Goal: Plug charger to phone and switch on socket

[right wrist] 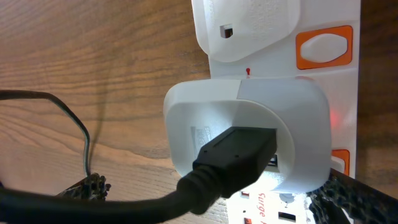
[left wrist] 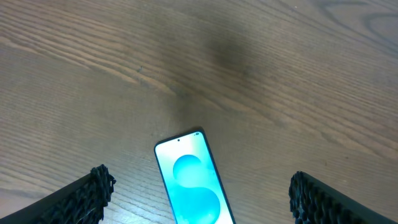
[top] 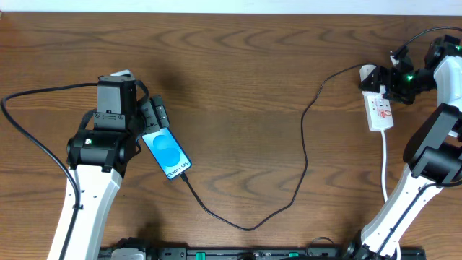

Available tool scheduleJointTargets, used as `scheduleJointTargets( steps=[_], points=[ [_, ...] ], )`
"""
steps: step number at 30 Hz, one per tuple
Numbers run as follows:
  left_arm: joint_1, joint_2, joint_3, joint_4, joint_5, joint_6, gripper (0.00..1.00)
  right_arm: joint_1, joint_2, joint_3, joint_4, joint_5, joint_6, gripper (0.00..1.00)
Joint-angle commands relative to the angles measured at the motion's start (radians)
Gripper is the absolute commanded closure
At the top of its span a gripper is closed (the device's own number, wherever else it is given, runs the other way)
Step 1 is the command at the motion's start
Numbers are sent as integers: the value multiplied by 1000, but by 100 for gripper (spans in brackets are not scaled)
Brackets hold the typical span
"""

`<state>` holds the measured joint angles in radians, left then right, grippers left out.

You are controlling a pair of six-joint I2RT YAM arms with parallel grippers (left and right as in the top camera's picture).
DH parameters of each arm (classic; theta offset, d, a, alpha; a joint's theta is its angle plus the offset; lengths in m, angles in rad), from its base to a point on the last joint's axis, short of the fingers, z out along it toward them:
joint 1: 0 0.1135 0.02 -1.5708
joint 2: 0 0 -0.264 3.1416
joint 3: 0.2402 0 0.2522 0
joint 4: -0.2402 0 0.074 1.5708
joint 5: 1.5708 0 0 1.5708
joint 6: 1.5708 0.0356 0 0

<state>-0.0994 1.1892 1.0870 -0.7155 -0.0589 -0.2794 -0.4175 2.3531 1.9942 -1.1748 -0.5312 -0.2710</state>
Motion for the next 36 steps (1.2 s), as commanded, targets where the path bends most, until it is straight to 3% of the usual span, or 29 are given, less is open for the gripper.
scheduleJointTargets(
  steps=[1, 20, 36],
  points=[
    [-2, 6, 17, -6, -16, 17, 7, 26, 10, -27, -4, -114, 5, 1],
    [-2, 6, 17, -40, -17, 17, 7, -76, 9, 38, -92, 6, 16, 1],
    [-2, 6, 17, -40, -16, 17, 7, -96, 7, 318, -296, 127, 40, 1]
  ],
)
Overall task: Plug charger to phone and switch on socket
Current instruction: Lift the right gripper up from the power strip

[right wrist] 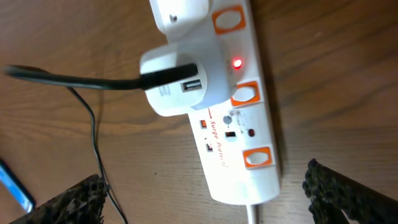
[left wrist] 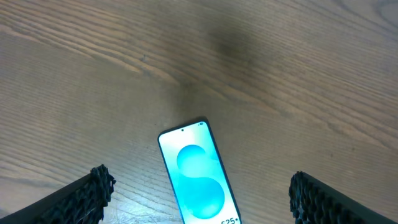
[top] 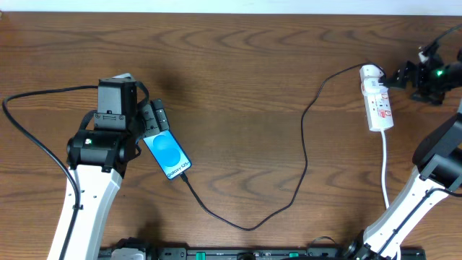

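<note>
The phone (top: 167, 153) lies on the table with its blue screen lit (left wrist: 198, 177), a black cable (top: 249, 225) plugged into its lower end. My left gripper (top: 154, 119) hovers open over it, one finger on each side of the phone (left wrist: 202, 191). The cable runs to a white charger (right wrist: 180, 87) seated in the white power strip (right wrist: 242, 149), where a red light (right wrist: 237, 63) glows beside the charger. My right gripper (top: 399, 75) is open, just right of the strip's top end, holding nothing (right wrist: 211, 194).
The strip's white lead (top: 385, 166) runs toward the front edge beside the right arm. The left arm's own black cable (top: 29, 137) loops at the far left. The strip carries three orange rocker switches (right wrist: 247, 94).
My right gripper has drawn back to the right from close against the charger, so the whole strip now shows with its red light on. The left gripper has barely shifted over the phone.
</note>
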Available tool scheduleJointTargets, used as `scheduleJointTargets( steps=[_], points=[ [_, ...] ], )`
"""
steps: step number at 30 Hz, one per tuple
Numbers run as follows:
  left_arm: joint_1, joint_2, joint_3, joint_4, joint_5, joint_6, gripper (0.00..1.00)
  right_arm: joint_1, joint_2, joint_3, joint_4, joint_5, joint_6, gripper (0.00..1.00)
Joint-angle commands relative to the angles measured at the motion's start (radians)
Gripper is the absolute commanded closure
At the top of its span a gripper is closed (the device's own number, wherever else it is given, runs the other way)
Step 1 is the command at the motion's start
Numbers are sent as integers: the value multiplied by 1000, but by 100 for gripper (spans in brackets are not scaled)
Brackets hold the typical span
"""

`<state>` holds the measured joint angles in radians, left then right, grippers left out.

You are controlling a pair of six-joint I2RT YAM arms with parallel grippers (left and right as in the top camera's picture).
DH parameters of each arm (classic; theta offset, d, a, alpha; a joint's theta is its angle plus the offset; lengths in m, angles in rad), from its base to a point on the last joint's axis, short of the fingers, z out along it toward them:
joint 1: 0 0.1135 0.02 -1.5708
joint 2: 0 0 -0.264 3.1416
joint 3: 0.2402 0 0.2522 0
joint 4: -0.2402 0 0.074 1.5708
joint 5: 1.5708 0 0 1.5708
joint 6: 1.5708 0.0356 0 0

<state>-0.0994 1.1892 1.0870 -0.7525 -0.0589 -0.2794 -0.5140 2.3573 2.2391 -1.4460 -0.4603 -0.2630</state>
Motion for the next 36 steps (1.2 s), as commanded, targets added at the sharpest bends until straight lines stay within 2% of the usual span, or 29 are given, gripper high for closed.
scheduleJointTargets(
  steps=[1, 15, 36],
  points=[
    [-2, 6, 17, -3, -16, 17, 7, 0, 3, 103, -43, 74, 45, 1],
    [-2, 6, 17, -3, -17, 17, 7, 27, 3, 481, -253, 92, 92, 1],
    [-2, 6, 17, -3, -16, 17, 7, 49, -10, 487, -252, 92, 98, 1]
  ],
)
